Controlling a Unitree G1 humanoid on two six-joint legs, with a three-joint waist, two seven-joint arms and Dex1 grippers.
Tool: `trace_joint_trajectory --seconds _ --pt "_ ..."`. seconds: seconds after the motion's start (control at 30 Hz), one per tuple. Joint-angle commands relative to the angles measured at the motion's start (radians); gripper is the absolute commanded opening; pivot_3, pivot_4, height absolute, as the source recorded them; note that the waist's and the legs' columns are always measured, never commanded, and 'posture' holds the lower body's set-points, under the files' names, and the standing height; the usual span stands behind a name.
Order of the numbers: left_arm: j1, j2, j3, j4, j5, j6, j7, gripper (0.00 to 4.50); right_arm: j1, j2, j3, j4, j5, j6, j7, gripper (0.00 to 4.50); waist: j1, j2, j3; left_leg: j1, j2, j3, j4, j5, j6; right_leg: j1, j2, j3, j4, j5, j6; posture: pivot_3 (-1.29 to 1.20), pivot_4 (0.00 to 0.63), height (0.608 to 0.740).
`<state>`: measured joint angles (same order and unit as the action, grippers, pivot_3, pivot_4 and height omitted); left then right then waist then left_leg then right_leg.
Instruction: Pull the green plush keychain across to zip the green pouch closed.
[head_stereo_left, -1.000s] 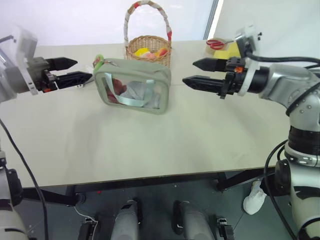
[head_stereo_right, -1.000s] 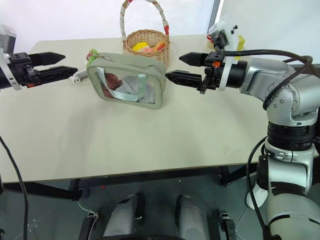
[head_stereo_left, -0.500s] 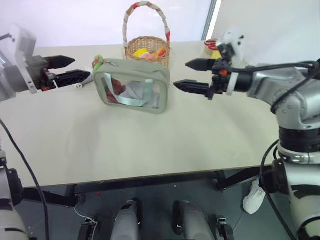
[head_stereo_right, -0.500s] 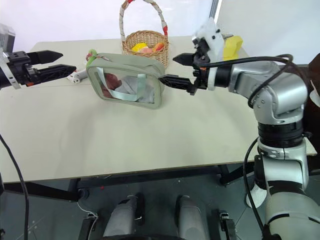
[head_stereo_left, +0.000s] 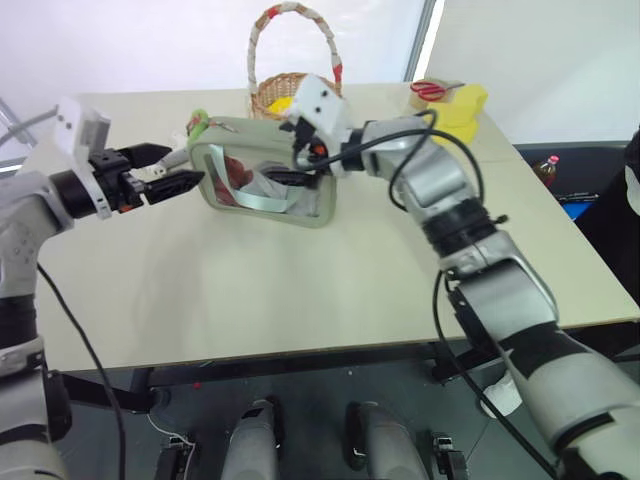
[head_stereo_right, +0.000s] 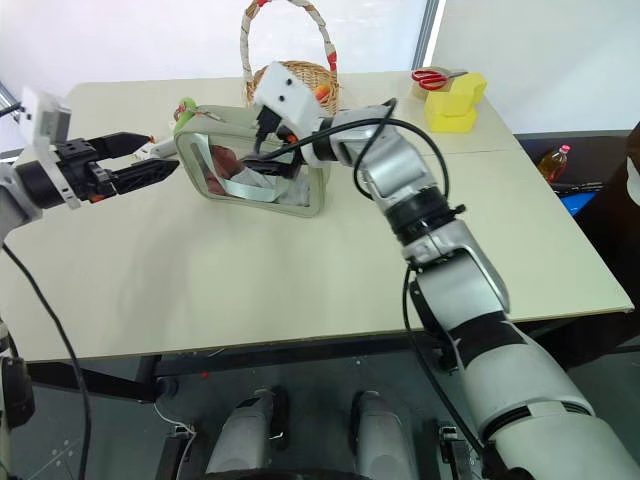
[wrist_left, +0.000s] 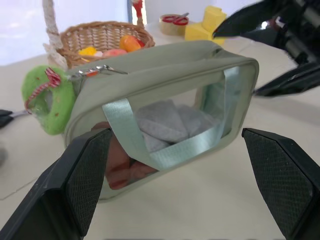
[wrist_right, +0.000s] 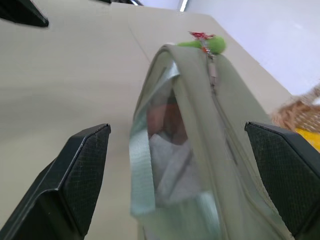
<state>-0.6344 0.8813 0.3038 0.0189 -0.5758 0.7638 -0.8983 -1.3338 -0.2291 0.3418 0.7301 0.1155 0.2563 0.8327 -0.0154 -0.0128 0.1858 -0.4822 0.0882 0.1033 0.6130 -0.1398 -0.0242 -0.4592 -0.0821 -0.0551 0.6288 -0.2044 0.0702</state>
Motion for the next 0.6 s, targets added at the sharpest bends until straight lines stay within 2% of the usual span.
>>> trace_joint_trajectory --seconds 0.03,0.1,0.2,0.43,0.6 --pt "0.019 0.000 0.046 -0.076 -0.035 0.025 0.038 4.45 -0.073 0.020 -0.016 0.150 -0.070 -0.118 -0.003 4.48 0.002 0.000 0.000 0.000 0.000 0.000 0.000 0.000 0.000 0.000 0.000 0.000 0.000 0.000 0.000 0.00 0.150 0.740" --pt "0.037 0.004 0.061 -0.107 -0.050 0.042 0.052 4.45 -0.085 0.025 -0.003 0.194 -0.108 -0.170 0.022 4.48 0.002 0.000 0.000 0.000 0.000 0.000 0.000 0.000 -0.001 0.000 0.000 0.000 0.000 0.000 0.000 0.00 0.150 0.740" --pt "0.062 0.006 0.086 -0.136 -0.067 0.057 0.077 4.50 -0.094 0.028 -0.001 0.239 -0.152 -0.229 0.039 3.65 -0.004 0.000 0.000 0.000 0.000 0.000 0.000 0.000 -0.001 0.000 0.000 0.000 0.000 0.000 0.000 0.00 0.150 0.740" --pt "0.032 0.005 0.080 -0.118 -0.088 0.058 0.103 4.50 -0.110 0.011 -0.019 0.300 -0.219 -0.333 0.043 0.09 -0.005 0.000 0.000 0.002 0.000 0.000 -0.001 0.000 -0.002 0.000 0.000 0.000 0.002 0.000 0.000 0.00 0.150 0.740" --pt "0.016 0.030 0.073 -0.079 -0.074 0.045 0.081 4.50 -0.121 -0.079 -0.052 0.260 -0.220 -0.391 0.118 0.04 0.002 0.000 0.000 0.002 0.000 0.000 -0.001 0.000 -0.002 0.001 0.000 0.000 0.001 0.000 0.000 0.00 0.150 0.740"
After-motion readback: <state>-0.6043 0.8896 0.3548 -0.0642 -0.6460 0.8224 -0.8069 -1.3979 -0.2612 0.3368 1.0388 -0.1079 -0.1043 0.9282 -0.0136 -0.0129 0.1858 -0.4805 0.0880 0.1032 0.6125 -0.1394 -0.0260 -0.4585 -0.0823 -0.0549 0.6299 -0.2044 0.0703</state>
